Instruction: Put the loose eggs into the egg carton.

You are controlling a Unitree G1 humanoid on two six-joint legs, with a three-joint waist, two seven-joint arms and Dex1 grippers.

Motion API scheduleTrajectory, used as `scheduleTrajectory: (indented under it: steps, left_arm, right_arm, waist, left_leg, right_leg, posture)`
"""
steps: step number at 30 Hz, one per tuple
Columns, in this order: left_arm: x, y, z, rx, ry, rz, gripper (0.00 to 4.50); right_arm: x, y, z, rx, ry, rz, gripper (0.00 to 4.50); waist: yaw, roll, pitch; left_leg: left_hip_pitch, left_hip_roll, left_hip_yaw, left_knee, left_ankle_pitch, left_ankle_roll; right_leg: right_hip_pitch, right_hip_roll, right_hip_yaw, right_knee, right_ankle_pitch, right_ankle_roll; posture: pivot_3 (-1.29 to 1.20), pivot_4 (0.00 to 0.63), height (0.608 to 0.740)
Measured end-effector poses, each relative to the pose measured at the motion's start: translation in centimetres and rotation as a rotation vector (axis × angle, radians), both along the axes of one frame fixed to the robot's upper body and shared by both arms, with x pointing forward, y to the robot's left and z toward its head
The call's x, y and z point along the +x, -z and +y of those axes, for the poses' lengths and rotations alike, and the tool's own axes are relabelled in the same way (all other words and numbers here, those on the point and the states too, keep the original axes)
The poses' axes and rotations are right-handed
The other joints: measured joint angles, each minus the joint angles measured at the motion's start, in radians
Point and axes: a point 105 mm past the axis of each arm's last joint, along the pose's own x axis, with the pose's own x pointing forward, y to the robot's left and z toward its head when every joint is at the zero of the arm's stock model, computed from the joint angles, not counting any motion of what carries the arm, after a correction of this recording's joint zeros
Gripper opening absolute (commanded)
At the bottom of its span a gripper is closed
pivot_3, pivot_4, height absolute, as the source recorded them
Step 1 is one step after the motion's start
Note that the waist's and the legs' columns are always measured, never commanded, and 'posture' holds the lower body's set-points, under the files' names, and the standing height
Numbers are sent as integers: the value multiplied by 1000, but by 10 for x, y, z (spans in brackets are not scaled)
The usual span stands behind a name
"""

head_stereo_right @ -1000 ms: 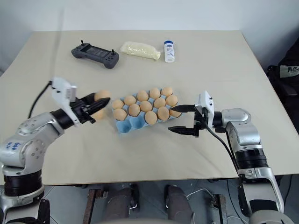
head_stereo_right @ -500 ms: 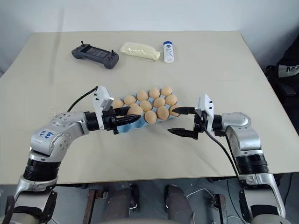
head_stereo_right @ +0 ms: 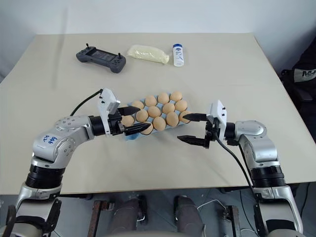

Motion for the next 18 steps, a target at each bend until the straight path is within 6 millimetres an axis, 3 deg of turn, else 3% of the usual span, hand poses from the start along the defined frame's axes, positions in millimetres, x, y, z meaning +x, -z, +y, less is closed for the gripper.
scheduleTrajectory:
  steps: [7, 13, 18]
  left_arm:
    - [6, -26, 61, -45, -264, -86, 4450]
    - [-13, -12, 117, -79, -531, -58, 4450]
    - [-45, 9, 141, -130, -702, -25, 4450]
  right_arm:
    - [2, -3, 0, 0, -15, -1, 4500]
    - [4, -6, 0, 0, -29, -16, 4500]
    - [5, -5, 1, 1, -38, -6, 4500]
  waist:
    - [-3, 0, 0]
    - [-1, 0, 0]
    - [-2, 0, 0]
  left_leg:
    - [0, 0, 0, -1, 0, 0]
    - [0, 1, 0, -1, -2, -1]
    - [0, 1, 0, -1, -3, 0]
  right_leg:
    - [0, 0, 0, 0, 0, 0]
    - [0, 0, 0, -1, 0, 0]
    - [0, -1, 0, -1, 0, 0]
  posture:
    - [0, 150, 740]
    - [0, 150, 740]
    - [0, 150, 740]
